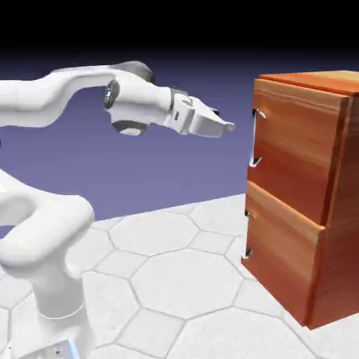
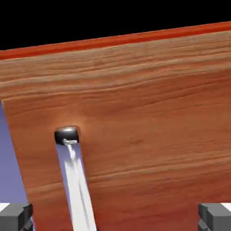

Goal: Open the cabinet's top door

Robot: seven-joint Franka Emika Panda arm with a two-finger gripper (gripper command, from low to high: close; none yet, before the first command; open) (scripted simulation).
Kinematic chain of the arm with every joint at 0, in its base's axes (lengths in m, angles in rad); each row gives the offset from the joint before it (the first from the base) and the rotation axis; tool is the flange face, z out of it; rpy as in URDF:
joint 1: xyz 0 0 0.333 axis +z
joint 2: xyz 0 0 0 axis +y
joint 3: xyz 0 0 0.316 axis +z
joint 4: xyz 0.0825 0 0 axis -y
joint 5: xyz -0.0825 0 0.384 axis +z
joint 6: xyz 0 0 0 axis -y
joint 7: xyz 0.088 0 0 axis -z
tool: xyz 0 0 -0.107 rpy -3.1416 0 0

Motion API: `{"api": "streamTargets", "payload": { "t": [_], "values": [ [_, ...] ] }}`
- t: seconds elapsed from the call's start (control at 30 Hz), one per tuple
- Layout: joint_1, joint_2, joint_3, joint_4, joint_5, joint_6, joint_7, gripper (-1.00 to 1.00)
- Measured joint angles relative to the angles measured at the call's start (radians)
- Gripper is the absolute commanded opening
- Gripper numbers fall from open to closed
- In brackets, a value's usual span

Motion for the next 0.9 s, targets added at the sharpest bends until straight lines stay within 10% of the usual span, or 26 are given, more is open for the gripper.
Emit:
{"api": "streamTargets", "payload": {
  "t": [0.83,0.87,0.9],
  "values": [
    [-0.520,-0.250,0.442,0.216,0.893,-0.151,-0.457,0.00],
    [-0.538,-0.247,0.448,0.232,0.897,-0.154,-0.457,-1.00],
    [-0.538,-0.247,0.448,0.232,0.897,-0.154,-0.457,-1.00]
  ]
}}
